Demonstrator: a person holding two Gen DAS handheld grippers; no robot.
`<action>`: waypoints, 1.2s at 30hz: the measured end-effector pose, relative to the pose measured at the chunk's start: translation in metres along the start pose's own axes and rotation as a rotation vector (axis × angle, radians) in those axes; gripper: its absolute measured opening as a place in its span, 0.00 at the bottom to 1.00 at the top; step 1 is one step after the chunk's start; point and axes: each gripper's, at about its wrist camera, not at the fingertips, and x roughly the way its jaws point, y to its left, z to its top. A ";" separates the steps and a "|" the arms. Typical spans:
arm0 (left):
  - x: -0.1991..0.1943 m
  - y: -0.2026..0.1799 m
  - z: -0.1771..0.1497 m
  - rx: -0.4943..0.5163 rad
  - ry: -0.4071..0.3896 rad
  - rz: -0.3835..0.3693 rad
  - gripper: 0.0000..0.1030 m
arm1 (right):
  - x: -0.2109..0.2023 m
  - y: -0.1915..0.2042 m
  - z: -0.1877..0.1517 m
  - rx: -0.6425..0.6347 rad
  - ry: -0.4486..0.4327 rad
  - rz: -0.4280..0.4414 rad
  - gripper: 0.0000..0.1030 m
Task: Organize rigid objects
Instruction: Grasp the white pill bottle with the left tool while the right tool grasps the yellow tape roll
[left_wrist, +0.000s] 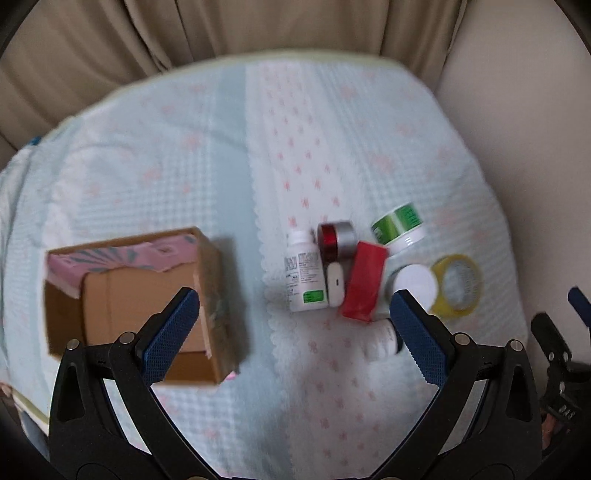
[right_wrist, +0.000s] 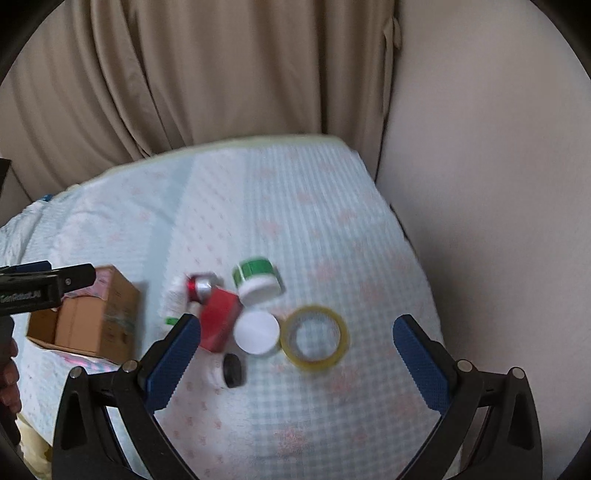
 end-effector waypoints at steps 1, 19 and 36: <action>0.019 0.000 0.004 0.000 0.024 0.001 0.98 | 0.013 -0.002 -0.005 0.009 0.015 -0.003 1.00; 0.168 -0.004 0.015 0.091 0.253 0.079 0.85 | 0.173 -0.012 -0.065 0.035 0.188 -0.043 1.00; 0.214 -0.017 0.016 0.104 0.312 0.043 0.51 | 0.206 -0.015 -0.060 -0.100 0.194 -0.054 1.00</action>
